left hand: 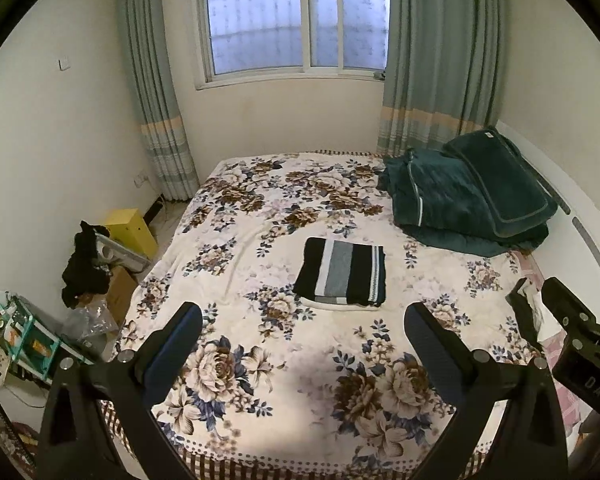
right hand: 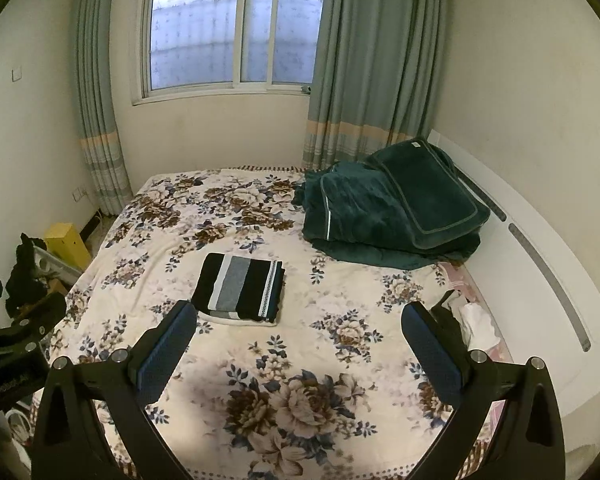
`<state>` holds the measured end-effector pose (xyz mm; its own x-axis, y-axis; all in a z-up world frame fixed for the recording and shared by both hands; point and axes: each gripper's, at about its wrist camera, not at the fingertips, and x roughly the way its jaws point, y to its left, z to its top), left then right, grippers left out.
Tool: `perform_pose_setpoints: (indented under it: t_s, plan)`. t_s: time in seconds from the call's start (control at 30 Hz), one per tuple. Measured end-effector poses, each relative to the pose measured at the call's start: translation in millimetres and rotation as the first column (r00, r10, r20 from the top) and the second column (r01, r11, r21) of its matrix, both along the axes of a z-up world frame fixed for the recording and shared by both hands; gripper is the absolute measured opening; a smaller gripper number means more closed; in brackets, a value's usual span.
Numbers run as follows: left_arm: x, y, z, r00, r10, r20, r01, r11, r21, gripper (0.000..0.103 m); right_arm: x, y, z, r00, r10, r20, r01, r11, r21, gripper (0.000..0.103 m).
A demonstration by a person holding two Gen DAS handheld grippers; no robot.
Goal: Fold small clothes
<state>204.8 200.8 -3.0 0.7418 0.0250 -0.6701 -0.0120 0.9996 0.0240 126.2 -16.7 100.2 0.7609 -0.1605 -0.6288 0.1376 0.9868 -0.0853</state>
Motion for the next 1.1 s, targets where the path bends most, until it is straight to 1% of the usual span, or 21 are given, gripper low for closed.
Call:
perform_pose_setpoints:
  t_s: [0.27, 0.8, 1.1]
  plan:
    - [0, 4, 3, 1.000, -0.002, 0.002, 0.002, 1.000, 0.001, 0.103, 2, 1, 1, 1.000, 0.016, 0.000, -0.016, 1.000, 0.009, 0.103]
    - [-1, -3, 16, 1.000, -0.009, 0.020, 0.010, 1.000, -0.005, 0.103, 7, 2, 4, 1.000, 0.022, 0.007, -0.022, 1.000, 0.019, 0.103]
    - [0, -3, 17, 1.000, -0.012, 0.019, 0.012, 1.000, -0.008, 0.103, 5, 16, 5, 1.000, 0.016, 0.003, -0.016, 0.999, 0.039, 0.103]
